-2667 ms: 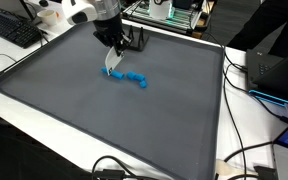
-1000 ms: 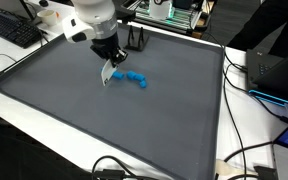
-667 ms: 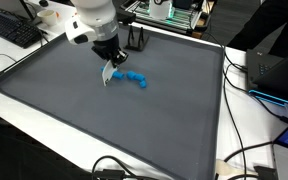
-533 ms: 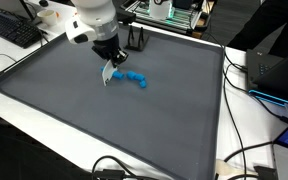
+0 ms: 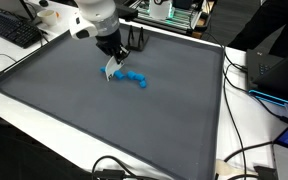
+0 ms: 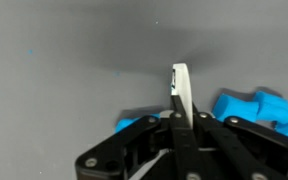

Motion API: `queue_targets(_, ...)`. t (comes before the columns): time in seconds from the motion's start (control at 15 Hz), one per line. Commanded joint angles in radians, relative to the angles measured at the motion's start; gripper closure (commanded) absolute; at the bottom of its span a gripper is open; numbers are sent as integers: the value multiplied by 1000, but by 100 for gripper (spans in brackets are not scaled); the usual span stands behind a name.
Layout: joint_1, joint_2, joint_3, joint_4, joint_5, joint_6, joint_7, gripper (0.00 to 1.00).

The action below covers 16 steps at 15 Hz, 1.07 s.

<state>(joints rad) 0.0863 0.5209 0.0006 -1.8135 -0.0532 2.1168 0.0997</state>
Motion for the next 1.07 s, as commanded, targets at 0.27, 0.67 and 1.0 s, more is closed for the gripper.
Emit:
queue_targets(0.27, -18, -121, 9, -164, 90, 8, 49, 99)
queue_targets(0.67, -16, -252, 4, -287, 189, 34, 174, 99)
queue_targets(1.0, -21, -376, -3, -416, 258, 66, 326, 99)
